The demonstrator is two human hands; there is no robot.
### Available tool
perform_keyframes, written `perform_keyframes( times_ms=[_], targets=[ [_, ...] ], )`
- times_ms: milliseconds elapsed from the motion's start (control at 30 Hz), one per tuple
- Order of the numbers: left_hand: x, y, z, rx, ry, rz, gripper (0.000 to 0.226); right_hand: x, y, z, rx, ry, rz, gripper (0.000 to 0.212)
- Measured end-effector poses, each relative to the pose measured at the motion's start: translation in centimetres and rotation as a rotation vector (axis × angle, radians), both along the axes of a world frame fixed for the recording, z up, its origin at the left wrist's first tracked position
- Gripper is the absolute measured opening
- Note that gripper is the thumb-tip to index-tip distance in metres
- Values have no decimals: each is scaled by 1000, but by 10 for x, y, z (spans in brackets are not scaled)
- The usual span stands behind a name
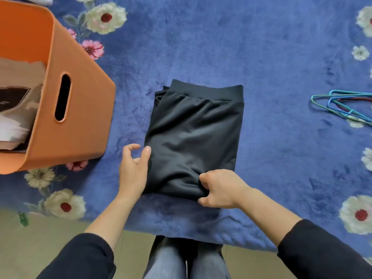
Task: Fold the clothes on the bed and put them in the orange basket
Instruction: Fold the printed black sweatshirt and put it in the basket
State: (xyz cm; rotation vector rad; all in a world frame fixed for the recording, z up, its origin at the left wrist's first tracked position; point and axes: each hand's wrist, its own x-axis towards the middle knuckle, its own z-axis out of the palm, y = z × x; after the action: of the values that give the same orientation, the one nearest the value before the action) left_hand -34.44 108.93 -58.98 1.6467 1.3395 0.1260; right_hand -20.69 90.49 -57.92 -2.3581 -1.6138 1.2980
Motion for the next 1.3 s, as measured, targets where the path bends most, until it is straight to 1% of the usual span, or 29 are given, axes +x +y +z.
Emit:
perform_keyframes(
  times_ms=[33,100,133,167,267,300,333,400,467,500,533,567,600,633,667,700,767,800,833,900,933,1000,1033,1133,1233,1300],
  targets=[
    [-11,-10,1,-8,1,-26,29,-1,-1,0,-16,1,7,34],
    [-30,-27,6,-11,26,-147,38,-4,-1,1,-45,-11,33,31],
    [-35,-32,7,25,34,-206,38,-5,-1,3,-58,-25,40,32],
    [-36,-35,10,79,25,-221,33,-5,-1,5,-70,-37,43,32],
    [-31,-26,20,225,-80,-22,17,-3,4,13,-76,-23,35,28],
    [-31,-21,20,228,-98,22,14,-2,5,15,-83,-8,47,28],
    [-33,-17,16,220,-82,13,12,-2,7,16,-97,3,74,28],
    [-42,-13,6,186,55,-108,16,-6,9,17,-142,12,176,22],
    [-50,-11,-3,157,233,-253,29,-9,11,17,-209,45,194,19],
    [-50,-9,-6,156,274,-294,36,-6,13,17,-257,109,106,21],
    [-46,-7,-7,179,287,-307,44,-2,15,18,-287,210,-44,20],
    [-39,-5,-8,229,271,-298,52,5,18,17,-272,300,-216,17],
    [-31,-2,-7,312,237,-280,57,13,21,16,-199,331,-379,12],
    [-19,1,-6,423,198,-285,59,22,23,14,-77,263,-496,7],
    [-6,2,-4,548,164,-322,60,30,26,12,63,120,-573,2],
    [9,3,-2,652,130,-390,59,37,29,9,206,-44,-636,4],
    [38,-3,-3,724,66,-601,56,44,32,0,416,-313,-682,13],
    [50,-7,-5,736,59,-737,57,44,32,-7,444,-417,-648,23],
    [61,-7,-14,766,83,-886,59,46,33,-16,410,-497,-597,38],
    [68,3,-33,842,207,-1112,64,41,31,-30,242,-526,-462,66],
    [70,13,-42,849,269,-1154,66,43,31,-37,156,-506,-409,73],
    [72,35,-57,861,323,-1152,70,49,30,-50,21,-465,-345,76],
    [72,42,-61,876,328,-1145,71,52,31,-55,-5,-466,-330,74],
    [73,50,-73,864,278,-1120,68,55,36,-71,26,-490,-349,70],
    [61,57,-74,865,216,-1118,58,53,24,-74,130,-521,-365,61],
    [39,63,-70,888,198,-1148,52,53,4,-71,195,-559,-334,56]
  ],
)
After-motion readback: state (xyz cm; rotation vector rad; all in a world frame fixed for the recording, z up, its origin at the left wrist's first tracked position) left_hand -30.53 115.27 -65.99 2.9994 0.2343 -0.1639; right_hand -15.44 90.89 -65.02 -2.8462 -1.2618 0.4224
